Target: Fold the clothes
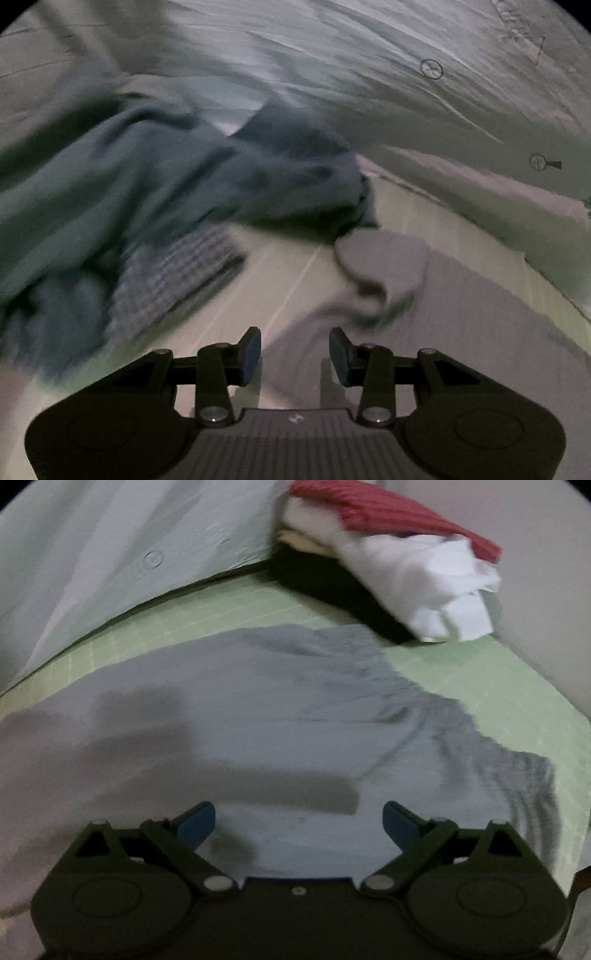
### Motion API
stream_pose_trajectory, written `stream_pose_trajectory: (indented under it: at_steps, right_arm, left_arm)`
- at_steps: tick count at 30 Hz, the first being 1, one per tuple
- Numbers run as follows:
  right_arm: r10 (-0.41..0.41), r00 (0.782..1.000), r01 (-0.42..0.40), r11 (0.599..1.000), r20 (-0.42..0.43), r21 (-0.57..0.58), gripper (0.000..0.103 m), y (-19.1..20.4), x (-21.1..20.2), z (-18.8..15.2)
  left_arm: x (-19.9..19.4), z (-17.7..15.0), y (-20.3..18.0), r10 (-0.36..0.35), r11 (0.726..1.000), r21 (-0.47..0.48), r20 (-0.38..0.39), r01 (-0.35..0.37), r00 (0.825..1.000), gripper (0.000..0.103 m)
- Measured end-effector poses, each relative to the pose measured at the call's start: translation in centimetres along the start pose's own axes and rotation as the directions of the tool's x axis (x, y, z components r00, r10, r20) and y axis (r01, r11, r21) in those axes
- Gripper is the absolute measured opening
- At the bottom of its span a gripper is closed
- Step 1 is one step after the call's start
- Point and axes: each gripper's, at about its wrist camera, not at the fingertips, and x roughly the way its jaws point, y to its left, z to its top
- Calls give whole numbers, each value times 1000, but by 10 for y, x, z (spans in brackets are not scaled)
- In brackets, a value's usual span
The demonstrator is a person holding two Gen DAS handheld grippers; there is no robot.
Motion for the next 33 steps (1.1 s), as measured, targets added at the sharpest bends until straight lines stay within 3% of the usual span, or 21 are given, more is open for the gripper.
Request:
stream_pose_trajectory:
  at_steps: [4,8,12,14,18,21,25,29,31,33]
  right_arm:
    - [-18,999,19,999,-34,30,98,33,2,4]
    - [-30,999,32,998,-41,54,98,65,-8,8]
    - [-43,998,42,999,-36,-16,98,99,-14,11]
    - [-52,998,49,996,-39,-74,98,118,-17,10]
    - [-45,998,36,983,-44,-178,98,149,-23,7]
    - [-28,999,18,969,-39,-245,98,168,-29,7]
    - [-6,999,-3,964,-35,-264,98,184,-33,9]
    - [19,999,-27,961,-32,-274,98,196,-36,9]
    - [32,999,-39,958,-31,-285,98,199,-37,9]
    - [41,999,-48,955,-30,-293,98,201,-40,8]
  left_arm:
    - [55,35,-7,-23,998,50,-41,25,999,42]
    - [93,66,-12,-53,992,115,-14,54,999,42]
    - [126,101,-10,-86,985,149,18,82,996,44]
    - [144,122,-3,-54,987,155,52,46,997,45]
    - [176,168,34,35,999,25,92,-38,995,44]
    - [179,181,53,-13,998,-60,46,16,999,43]
    - [159,157,51,-127,990,-65,-6,127,992,48]
    - [132,111,43,-304,946,-137,-58,294,951,57]
    - [123,90,33,-338,936,-139,-88,325,937,58]
    - [114,72,22,-335,940,-97,-90,326,938,59]
